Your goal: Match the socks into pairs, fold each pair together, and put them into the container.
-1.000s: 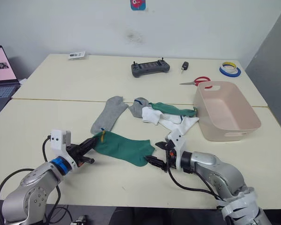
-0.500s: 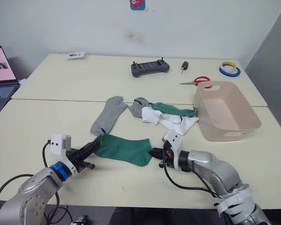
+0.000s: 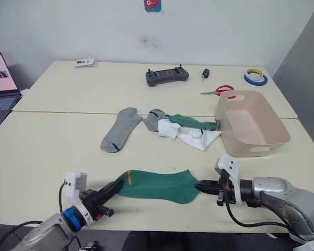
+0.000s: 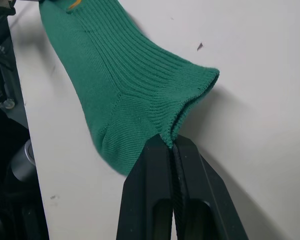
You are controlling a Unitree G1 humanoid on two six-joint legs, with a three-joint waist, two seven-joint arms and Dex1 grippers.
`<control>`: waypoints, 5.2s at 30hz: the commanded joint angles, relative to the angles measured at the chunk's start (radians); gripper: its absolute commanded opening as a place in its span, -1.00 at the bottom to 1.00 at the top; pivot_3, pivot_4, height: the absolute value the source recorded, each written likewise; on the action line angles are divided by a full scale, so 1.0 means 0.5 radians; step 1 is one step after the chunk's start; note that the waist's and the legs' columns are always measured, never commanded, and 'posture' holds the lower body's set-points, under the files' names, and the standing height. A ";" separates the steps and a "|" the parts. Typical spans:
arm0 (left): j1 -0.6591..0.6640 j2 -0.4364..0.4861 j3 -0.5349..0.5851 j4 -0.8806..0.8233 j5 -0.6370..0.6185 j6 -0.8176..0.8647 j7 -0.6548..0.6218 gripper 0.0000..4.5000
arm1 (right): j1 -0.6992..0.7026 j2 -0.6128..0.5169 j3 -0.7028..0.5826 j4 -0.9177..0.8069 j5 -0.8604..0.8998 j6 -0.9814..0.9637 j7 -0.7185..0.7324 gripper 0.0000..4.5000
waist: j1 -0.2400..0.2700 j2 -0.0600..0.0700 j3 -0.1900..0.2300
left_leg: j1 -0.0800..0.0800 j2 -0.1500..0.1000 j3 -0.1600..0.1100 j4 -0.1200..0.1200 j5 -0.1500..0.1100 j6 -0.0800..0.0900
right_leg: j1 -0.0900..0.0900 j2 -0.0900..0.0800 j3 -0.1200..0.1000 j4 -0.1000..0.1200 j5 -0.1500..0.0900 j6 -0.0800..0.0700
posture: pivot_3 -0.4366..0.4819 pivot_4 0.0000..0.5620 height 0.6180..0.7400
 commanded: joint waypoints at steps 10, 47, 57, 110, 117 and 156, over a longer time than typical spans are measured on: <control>0.155 -0.152 -0.302 -0.016 0.389 -0.387 0.070 -1.00 | -0.050 -0.031 0.065 0.021 -0.110 -0.077 0.004 -0.98 | -0.008 0.001 0.000 | -0.002 -0.001 0.009 -0.004 -0.003 0.003 | 0.000 0.001 0.005 -0.018 0.002 0.003 | -0.05 -0.47 0.94; -0.378 0.737 0.236 0.078 0.033 -0.370 -0.594 0.98 | -0.190 -0.126 -0.258 -0.055 -0.133 -0.552 0.142 1.00 | 0.001 0.002 0.001 | 0.001 0.002 -0.001 -0.004 -0.005 0.007 | 0.011 0.001 -0.003 -0.022 0.002 0.003 | -0.05 -0.47 0.94; -0.769 1.178 0.310 0.171 -0.135 -0.169 -0.827 0.98 | -0.601 0.183 0.009 0.112 -0.450 -0.568 -0.254 1.00 | -0.013 0.004 0.002 | 0.002 0.003 0.000 -0.004 -0.005 0.006 | 0.008 0.002 -0.002 -0.019 0.002 0.003 | -0.05 -0.47 0.94; -0.777 1.097 0.336 0.114 -0.074 -0.118 -0.775 1.00 | -1.604 1.080 0.342 1.777 -1.252 -0.743 -0.405 0.25 | -0.012 0.005 0.003 | -0.002 0.002 0.009 -0.001 -0.004 0.005 | -0.012 0.001 -0.001 0.006 0.002 0.001 | -0.05 -0.47 0.94; -0.776 1.087 0.329 0.110 -0.068 -0.125 -0.769 1.00 | -1.674 1.115 0.288 1.872 -1.260 -0.776 -0.432 0.25 | -0.012 0.005 0.003 | -0.002 0.002 0.009 -0.001 -0.004 0.005 | -0.012 0.000 -0.001 0.006 0.002 0.001 | -0.05 -0.47 0.94; -0.724 1.018 0.332 0.098 -0.029 -0.161 -0.760 1.00 | -1.499 0.951 0.325 1.510 -1.165 -0.734 -0.172 -0.98 | -0.013 0.006 0.003 | -0.002 0.002 0.008 -0.002 -0.004 0.005 | -0.012 0.000 0.000 0.005 0.002 0.001 | -0.05 -0.47 0.94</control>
